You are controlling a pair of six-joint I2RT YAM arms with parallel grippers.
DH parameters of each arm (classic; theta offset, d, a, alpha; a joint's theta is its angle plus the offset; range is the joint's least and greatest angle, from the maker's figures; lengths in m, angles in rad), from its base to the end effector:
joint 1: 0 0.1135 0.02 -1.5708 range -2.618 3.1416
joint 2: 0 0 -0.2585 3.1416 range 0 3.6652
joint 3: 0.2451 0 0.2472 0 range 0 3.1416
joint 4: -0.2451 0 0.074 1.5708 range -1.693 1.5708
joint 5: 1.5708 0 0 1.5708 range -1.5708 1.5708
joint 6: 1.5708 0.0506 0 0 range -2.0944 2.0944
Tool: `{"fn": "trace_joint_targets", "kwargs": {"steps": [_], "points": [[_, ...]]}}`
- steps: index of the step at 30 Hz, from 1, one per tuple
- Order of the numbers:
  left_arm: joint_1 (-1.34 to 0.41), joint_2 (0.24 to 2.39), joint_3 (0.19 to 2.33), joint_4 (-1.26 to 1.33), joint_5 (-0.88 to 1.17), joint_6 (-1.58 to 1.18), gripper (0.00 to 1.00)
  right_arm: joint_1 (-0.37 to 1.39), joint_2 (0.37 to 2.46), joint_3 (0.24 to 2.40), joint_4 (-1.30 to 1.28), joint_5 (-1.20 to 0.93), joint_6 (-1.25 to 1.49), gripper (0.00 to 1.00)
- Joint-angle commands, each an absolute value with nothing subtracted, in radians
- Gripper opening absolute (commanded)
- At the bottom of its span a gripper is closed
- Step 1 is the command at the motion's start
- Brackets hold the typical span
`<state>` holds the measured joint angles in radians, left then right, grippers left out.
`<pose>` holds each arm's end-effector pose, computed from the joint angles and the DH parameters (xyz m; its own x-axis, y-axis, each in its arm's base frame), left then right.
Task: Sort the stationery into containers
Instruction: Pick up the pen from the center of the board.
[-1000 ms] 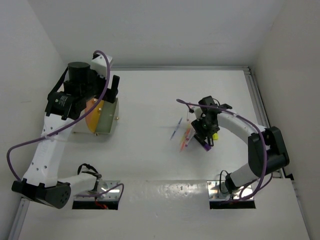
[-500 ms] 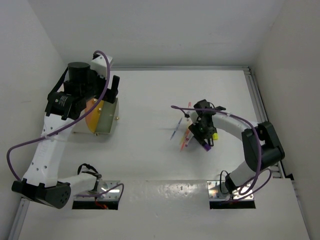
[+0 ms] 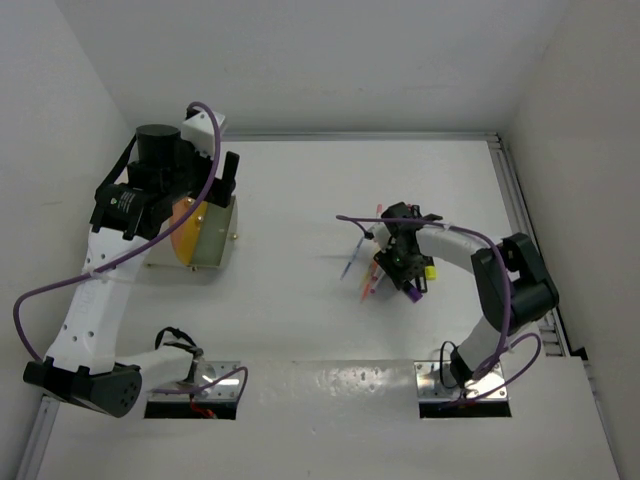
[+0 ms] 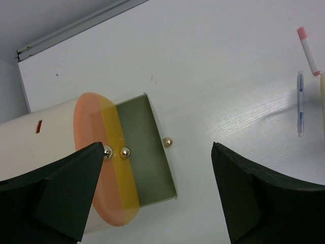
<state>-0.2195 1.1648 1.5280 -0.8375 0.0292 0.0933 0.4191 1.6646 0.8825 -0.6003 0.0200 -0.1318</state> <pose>0.2257 -0.0519 0.4354 -0.4212 0.1894 -0.8870 0.2835 0.9564 0.0696 0.2561 0.1130 0.1220 -0.8365 -0.5165 -0.1831 -0.5178 0.8543 -0.0441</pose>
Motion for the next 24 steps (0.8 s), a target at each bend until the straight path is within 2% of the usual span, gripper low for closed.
{"fn": "trace_joint_targets", "kwargs": {"steps": [1,6,9,10,13,19,22,24], "points": [[-0.209,1.158,1.537,-0.827,0.02,0.097,0.94,0.433,1.681,0.877,-0.565,0.028,-0.14,0.42],[-0.213,1.161,1.543,-0.827,0.014,0.097,0.93,0.428,1.709,0.894,-0.584,0.005,-0.14,0.35],[-0.215,1.164,1.54,-0.822,0.009,0.097,0.93,0.431,1.706,0.903,-0.604,-0.021,-0.143,0.24],[-0.213,1.163,1.54,-0.822,0.008,0.098,0.93,0.431,1.697,0.908,-0.615,-0.031,-0.143,0.15],[-0.215,1.161,1.537,-0.821,0.008,0.098,0.93,0.44,1.633,0.954,-0.69,-0.096,-0.135,0.03],[-0.215,1.16,1.54,-0.802,0.017,0.101,0.93,0.497,1.551,1.221,-0.79,-0.392,-0.039,0.0],[-0.212,1.161,1.549,-0.793,0.037,0.091,0.93,0.5,1.568,1.331,-0.637,-0.515,0.176,0.0],[-0.204,1.154,1.549,-0.773,0.048,0.068,0.94,0.52,1.592,1.341,-0.401,-0.598,0.368,0.0]]}}
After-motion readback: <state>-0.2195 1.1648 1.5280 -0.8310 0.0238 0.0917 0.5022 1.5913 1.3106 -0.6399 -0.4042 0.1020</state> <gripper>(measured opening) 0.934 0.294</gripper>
